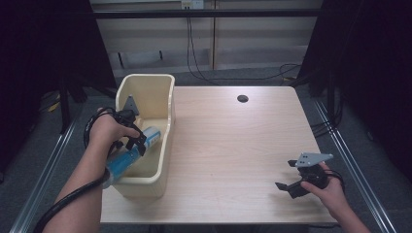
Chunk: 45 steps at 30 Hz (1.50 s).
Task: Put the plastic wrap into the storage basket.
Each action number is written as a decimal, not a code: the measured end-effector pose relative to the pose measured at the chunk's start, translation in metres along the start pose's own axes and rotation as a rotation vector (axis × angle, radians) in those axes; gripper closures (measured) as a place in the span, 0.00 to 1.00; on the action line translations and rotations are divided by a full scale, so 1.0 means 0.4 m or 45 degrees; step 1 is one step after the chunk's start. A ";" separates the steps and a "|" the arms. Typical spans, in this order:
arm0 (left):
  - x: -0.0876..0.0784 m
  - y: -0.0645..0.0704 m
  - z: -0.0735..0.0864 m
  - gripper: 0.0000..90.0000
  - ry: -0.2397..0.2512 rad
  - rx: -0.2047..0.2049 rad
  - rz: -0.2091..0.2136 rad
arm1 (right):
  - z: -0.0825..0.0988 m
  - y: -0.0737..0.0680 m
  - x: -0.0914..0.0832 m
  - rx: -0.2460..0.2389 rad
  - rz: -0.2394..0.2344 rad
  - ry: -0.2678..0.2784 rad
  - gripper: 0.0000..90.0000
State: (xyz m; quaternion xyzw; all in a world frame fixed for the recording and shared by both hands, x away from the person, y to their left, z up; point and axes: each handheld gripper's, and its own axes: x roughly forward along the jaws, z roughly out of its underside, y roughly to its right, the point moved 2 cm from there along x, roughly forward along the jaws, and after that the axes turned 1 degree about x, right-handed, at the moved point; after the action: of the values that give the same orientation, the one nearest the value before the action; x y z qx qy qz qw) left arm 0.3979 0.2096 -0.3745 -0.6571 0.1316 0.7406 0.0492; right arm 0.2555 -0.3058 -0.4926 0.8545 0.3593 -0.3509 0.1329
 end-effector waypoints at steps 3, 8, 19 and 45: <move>-0.010 0.002 -0.002 0.34 0.047 -0.018 -0.002 | 0.000 -0.001 0.000 -0.001 0.000 -0.001 0.03; -0.039 0.016 0.002 0.29 0.088 -0.003 0.047 | -0.001 0.001 -0.001 -0.001 0.006 0.002 0.03; -0.087 0.047 -0.006 0.20 0.163 0.009 0.068 | -0.003 -0.001 -0.005 0.001 0.008 0.006 0.03; -0.117 0.250 -0.042 0.16 0.361 0.230 0.233 | -0.009 -0.003 -0.012 -0.007 0.008 0.027 0.03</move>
State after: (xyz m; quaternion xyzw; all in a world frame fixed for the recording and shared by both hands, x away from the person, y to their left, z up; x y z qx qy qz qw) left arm 0.3957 0.1137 -0.3168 -0.7330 0.2624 0.6272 0.0217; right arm 0.2540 -0.3056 -0.4867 0.8589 0.3590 -0.3403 0.1326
